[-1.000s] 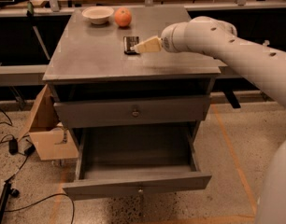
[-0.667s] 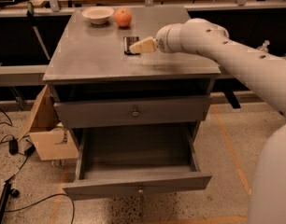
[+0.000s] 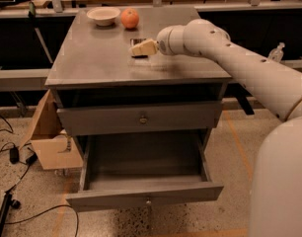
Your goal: Place rxbar chocolate into middle drawer
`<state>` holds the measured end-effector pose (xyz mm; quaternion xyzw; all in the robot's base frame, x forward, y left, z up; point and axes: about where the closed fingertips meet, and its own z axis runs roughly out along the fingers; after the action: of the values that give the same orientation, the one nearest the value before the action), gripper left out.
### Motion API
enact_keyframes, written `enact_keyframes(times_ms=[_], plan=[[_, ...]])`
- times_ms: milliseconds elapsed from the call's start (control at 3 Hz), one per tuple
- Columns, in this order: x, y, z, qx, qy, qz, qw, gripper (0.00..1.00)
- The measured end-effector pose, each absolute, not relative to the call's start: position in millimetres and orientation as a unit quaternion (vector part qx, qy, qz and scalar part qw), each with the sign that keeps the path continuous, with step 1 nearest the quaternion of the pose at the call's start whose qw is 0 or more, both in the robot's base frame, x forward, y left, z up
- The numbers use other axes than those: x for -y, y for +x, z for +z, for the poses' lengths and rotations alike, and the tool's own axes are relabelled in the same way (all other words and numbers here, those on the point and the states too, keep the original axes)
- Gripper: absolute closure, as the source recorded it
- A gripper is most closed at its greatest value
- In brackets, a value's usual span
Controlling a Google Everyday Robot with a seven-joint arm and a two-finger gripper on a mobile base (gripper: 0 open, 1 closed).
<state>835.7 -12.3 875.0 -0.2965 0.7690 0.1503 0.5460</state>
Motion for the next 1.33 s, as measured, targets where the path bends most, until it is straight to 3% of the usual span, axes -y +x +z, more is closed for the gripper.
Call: enact_keyframes(times_ms=[1333], plan=[[-20,853,843,-0.774,-0.291,0.21,0.522,0.0]])
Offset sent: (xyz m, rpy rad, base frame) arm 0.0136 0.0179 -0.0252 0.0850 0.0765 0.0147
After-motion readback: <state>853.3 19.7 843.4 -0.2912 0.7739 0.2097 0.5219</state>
